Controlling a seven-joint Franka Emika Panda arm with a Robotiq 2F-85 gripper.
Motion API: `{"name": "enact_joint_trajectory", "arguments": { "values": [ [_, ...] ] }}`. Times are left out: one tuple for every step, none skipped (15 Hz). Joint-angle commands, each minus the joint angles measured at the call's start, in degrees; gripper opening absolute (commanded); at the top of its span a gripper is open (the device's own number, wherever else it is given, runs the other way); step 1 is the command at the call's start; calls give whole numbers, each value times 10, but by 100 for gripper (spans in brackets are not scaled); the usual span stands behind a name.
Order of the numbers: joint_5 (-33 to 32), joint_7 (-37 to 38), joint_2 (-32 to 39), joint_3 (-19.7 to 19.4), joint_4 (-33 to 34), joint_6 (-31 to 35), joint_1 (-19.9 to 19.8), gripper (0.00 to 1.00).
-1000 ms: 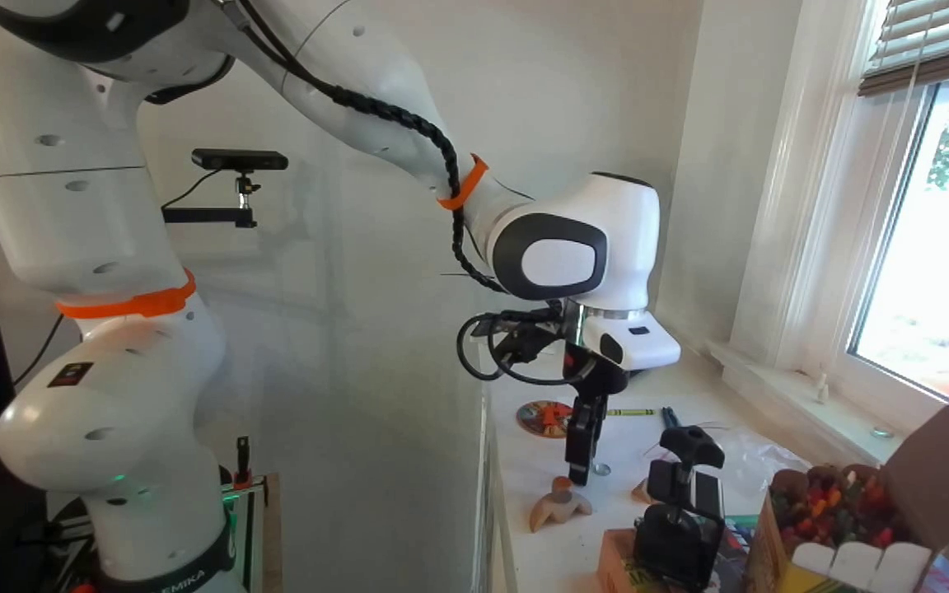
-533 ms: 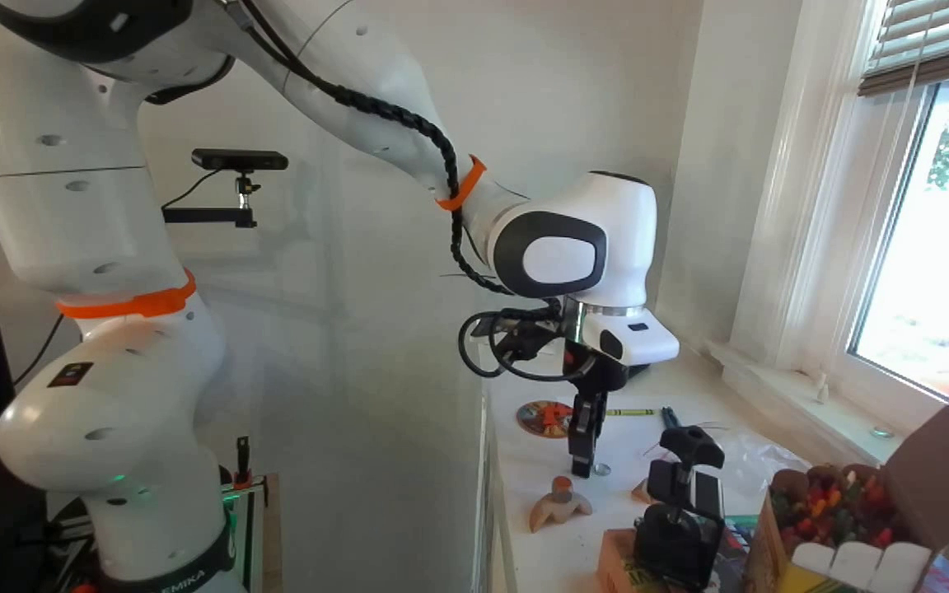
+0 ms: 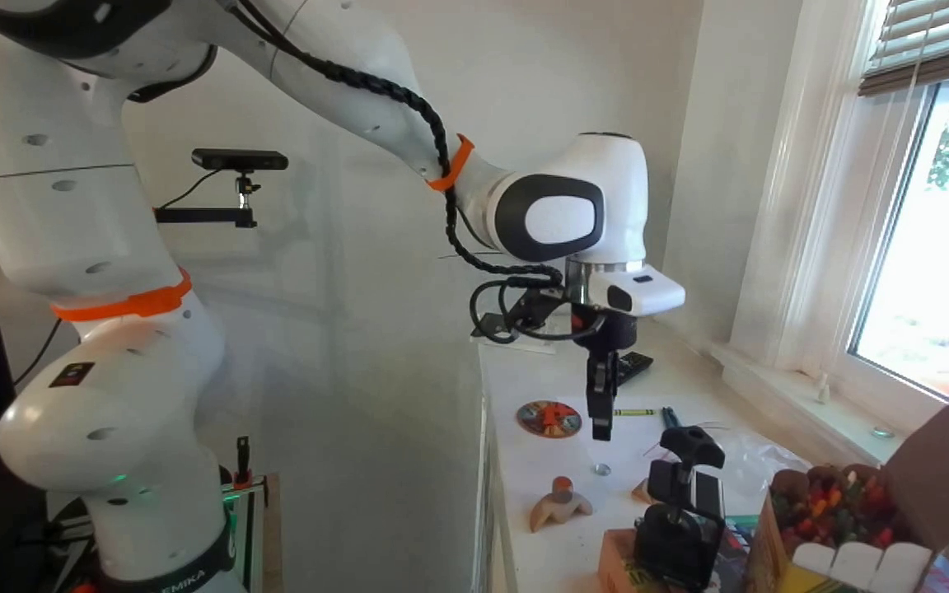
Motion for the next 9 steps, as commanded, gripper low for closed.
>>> {"name": "enact_joint_trajectory", "arguments": {
  "values": [
    [-78,42,-25,26,11,37,-7,5],
    [-99,60,-26,34,10,57,-11,5],
    [-115,80,-25,40,6,75,-14,5],
    [-127,102,-22,46,0,95,-16,5],
    [-140,126,-18,51,-6,115,-17,5],
    [-152,152,-14,56,-14,136,-19,5],
    [-163,182,-6,60,-20,157,-20,5],
    [-176,208,-1,63,-24,174,-23,5],
    [-187,234,5,66,-28,184,-25,5]
  ]
}}
